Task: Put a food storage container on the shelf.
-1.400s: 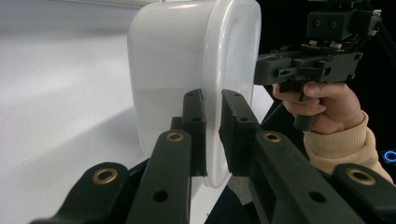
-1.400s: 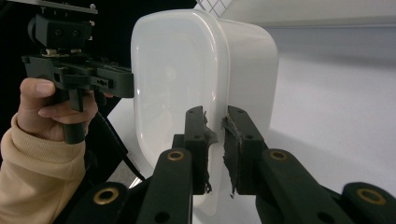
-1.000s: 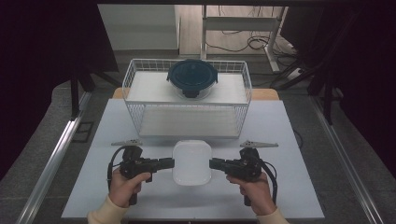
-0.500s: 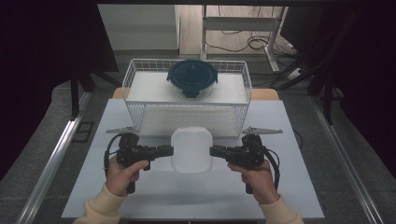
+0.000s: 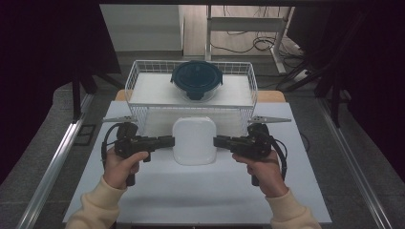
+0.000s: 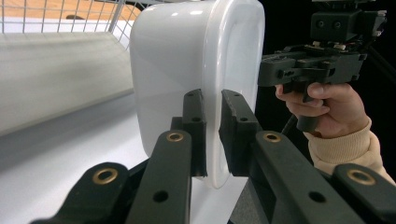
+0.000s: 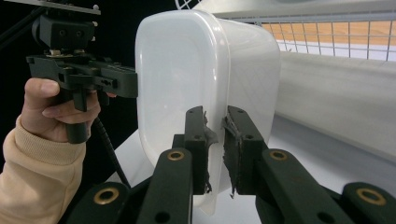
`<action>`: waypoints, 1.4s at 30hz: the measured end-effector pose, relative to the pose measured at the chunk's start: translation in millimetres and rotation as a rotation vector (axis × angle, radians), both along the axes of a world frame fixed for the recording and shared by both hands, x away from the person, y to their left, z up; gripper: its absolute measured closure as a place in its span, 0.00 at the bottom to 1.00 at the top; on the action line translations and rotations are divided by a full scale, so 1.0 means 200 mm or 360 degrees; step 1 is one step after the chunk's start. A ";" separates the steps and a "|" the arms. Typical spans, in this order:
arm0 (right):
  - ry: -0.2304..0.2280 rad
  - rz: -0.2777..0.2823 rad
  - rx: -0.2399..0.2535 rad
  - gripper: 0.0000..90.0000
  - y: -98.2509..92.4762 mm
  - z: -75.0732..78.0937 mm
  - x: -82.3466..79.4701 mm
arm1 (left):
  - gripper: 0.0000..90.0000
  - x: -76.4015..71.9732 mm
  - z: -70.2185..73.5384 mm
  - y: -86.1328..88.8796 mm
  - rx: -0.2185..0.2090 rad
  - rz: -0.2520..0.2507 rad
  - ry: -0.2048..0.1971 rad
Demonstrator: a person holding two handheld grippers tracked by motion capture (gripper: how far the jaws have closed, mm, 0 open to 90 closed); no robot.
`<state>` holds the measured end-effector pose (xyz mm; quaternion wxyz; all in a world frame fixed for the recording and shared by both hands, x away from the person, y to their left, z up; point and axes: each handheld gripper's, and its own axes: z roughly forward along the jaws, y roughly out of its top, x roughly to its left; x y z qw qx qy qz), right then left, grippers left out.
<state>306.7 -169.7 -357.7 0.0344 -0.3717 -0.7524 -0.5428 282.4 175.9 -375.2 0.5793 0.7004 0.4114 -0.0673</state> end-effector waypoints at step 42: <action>-0.0200 -0.0007 0.0002 0.89 0.04 0.54 0.16 | 0.90 0.20 0.51 0.04 0.0020 0.0017 -0.0190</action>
